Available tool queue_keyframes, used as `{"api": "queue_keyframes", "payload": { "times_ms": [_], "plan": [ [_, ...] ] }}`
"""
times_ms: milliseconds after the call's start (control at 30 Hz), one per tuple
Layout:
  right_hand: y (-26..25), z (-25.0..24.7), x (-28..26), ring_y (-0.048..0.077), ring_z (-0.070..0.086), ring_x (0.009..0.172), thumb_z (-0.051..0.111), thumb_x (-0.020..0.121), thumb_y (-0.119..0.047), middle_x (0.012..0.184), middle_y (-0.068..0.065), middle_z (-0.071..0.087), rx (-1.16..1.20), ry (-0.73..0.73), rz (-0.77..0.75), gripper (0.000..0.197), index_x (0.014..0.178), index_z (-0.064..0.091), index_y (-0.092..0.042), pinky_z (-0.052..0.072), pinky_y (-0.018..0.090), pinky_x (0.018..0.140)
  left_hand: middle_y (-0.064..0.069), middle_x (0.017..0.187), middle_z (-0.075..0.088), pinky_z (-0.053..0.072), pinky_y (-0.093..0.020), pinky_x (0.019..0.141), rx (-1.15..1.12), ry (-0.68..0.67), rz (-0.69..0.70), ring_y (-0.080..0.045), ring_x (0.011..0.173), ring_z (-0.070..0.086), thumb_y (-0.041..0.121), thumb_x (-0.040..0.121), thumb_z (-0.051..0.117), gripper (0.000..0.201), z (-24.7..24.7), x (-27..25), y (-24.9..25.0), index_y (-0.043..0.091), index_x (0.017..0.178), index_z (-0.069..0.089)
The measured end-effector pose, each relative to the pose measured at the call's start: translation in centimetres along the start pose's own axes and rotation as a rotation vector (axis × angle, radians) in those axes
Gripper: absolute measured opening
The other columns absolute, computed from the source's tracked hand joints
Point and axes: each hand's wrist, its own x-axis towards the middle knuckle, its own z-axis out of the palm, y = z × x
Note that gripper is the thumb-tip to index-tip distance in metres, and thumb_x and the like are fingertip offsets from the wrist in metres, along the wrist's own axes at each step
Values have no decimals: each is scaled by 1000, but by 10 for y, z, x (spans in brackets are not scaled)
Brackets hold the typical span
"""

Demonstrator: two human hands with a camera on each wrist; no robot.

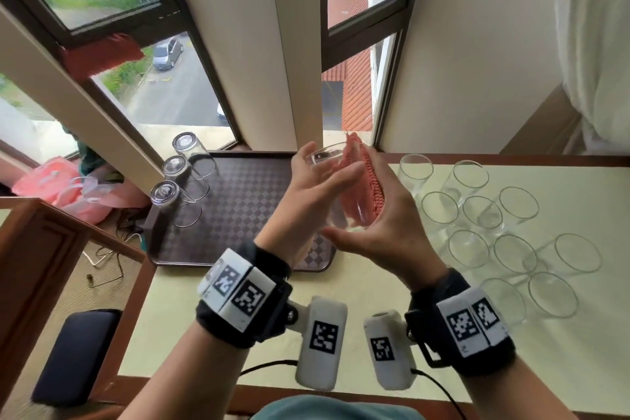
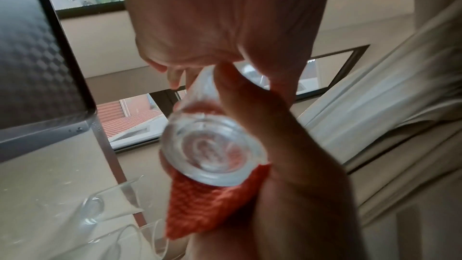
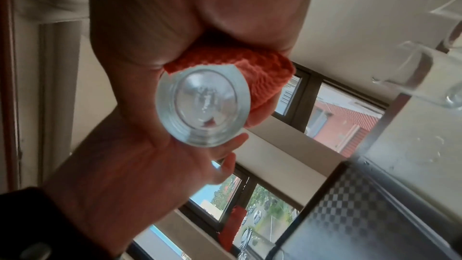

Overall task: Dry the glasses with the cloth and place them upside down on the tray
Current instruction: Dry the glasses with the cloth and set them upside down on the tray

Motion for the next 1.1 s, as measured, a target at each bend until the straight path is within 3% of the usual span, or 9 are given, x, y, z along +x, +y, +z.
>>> {"api": "queue_keyframes", "payload": {
  "times_ms": [100, 233, 333, 500, 567, 667, 800, 967, 1100],
  "plan": [
    [-3, -2, 1, 3, 55, 127, 93, 65, -19, 137, -13, 54, -12, -10, 5, 107, 152, 31, -22, 51, 29, 102, -12, 145, 49, 54, -16, 81, 25, 39, 45, -18, 126, 57, 37, 73, 77, 109, 7, 2, -2, 15, 153, 6],
    [-6, -4, 1, 21, 61, 122, 88, 67, -7, 131, 5, 62, 248, -64, 75, 93, 147, 40, -15, 53, 43, 101, -13, 137, 56, 54, -31, 95, -103, -53, 59, -21, 123, 60, 34, 84, 71, 88, 2, 2, -4, 4, 150, 22],
    [-7, -5, -1, 28, 63, 118, 83, 66, -16, 126, 12, 63, 418, -108, 115, 83, 141, 47, -13, 55, 40, 93, -11, 134, 55, 52, -37, 100, -120, -110, 38, -19, 122, 60, 45, 79, 72, 89, -3, 0, 0, 5, 147, 31],
    [-7, -2, 0, 4, 59, 122, 92, 66, -21, 129, -12, 60, 62, 1, 38, 101, 149, 35, -25, 52, 27, 99, -11, 141, 54, 55, -33, 96, -112, -47, 30, -18, 122, 62, 20, 77, 74, 98, -12, 0, 3, 10, 154, 14],
    [-5, 1, 1, -3, 56, 122, 92, 65, -26, 131, -19, 54, -67, 4, -36, 105, 149, 29, -29, 51, 20, 98, -11, 138, 57, 54, -32, 99, -66, -33, 42, -18, 121, 63, 25, 69, 78, 104, -7, 1, 0, 12, 151, 16],
    [-1, 5, 2, 16, 61, 123, 91, 66, -11, 131, 1, 62, 192, -45, 42, 93, 145, 42, -15, 53, 35, 100, -13, 134, 61, 55, -29, 94, -66, 29, 61, -17, 118, 65, 23, 76, 74, 88, -1, 1, -4, 5, 148, 26],
    [6, 7, -2, 28, 65, 114, 82, 66, -20, 122, 13, 65, 467, -93, 178, 80, 138, 49, -12, 56, 39, 91, -18, 134, 55, 52, -46, 101, -96, -60, 19, -26, 120, 57, 31, 86, 63, 72, -16, 5, -8, -1, 145, 36],
    [9, 10, -1, 7, 59, 123, 90, 67, -24, 132, -7, 60, 118, 54, 72, 94, 146, 38, -27, 52, 29, 99, -6, 139, 55, 55, -23, 91, -53, -19, -6, -12, 120, 62, 22, 76, 70, 83, -18, 5, -8, 15, 147, 26],
    [8, 13, -1, 12, 62, 121, 92, 66, -13, 129, -2, 63, 183, 20, 77, 89, 141, 43, -22, 53, 32, 98, -8, 136, 57, 55, -26, 93, 18, 14, 37, -13, 120, 63, 29, 73, 80, 91, -5, 8, -11, 11, 146, 29]
  ]
}}
